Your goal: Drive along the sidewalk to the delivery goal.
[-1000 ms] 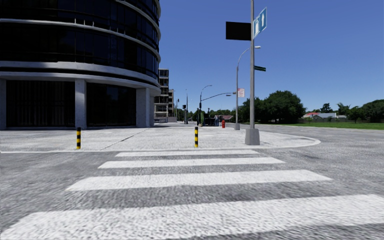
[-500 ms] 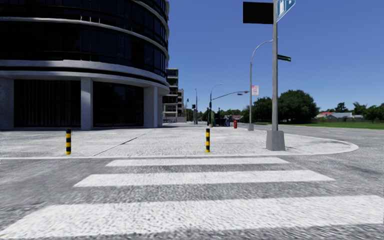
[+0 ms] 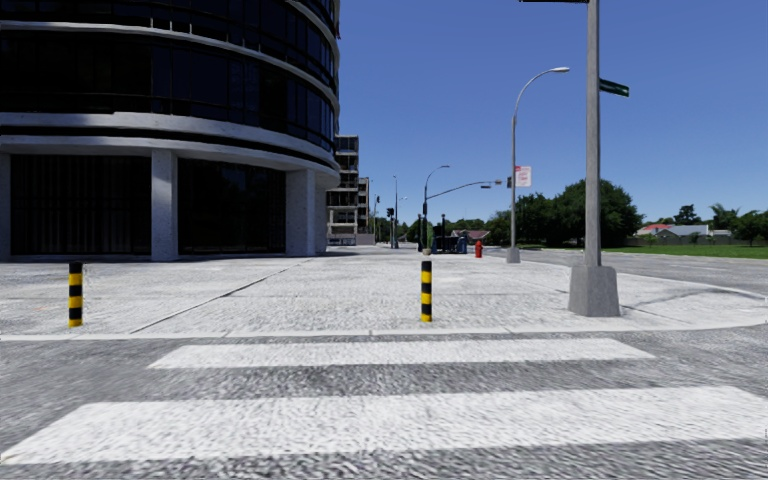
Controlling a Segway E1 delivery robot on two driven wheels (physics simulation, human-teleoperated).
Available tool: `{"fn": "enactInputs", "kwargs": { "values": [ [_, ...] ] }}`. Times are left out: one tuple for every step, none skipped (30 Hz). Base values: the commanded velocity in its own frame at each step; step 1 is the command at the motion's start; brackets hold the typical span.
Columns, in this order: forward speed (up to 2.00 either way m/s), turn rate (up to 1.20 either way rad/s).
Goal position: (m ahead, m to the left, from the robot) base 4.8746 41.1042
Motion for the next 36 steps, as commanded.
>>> {"fn": "enactInputs", "kwargs": {
  "values": [
    [1.89, 0.0],
    [1.89, 0.0],
    [1.89, 0.0],
    [1.89, 0.0],
    [1.89, 0.07],
    [1.89, 0.32],
    [1.89, 0.58],
    [1.89, 0.66],
    [1.89, 0.66],
    [1.89, 0.68],
    [1.9, 0.68],
    [1.9, 0.56],
    [1.9, 0.52],
    [1.9, 0.5],
    [1.9, 0.5],
    [1.9, 0.34],
    [1.9, 0.1],
    [1.9, 0.02],
    [1.9, 0.02],
    [1.9, 0.0],
    [1.9, 0.0],
    [1.9, 0.0],
    [1.9, 0.0],
    [1.9, 0.0],
    [1.9, 0.0],
    [1.9, 0.0],
    [1.9, 0.0],
    [1.9, 0.38],
    [1.9, 1.18],
    [1.9, 1.2],
    [1.9, 1.2],
    [1.9, 1.2],
    [1.9, 1.2],
    [1.9, 0.77],
    [1.9, 0.32],
    [1.9, 0.18]
  ]
}}
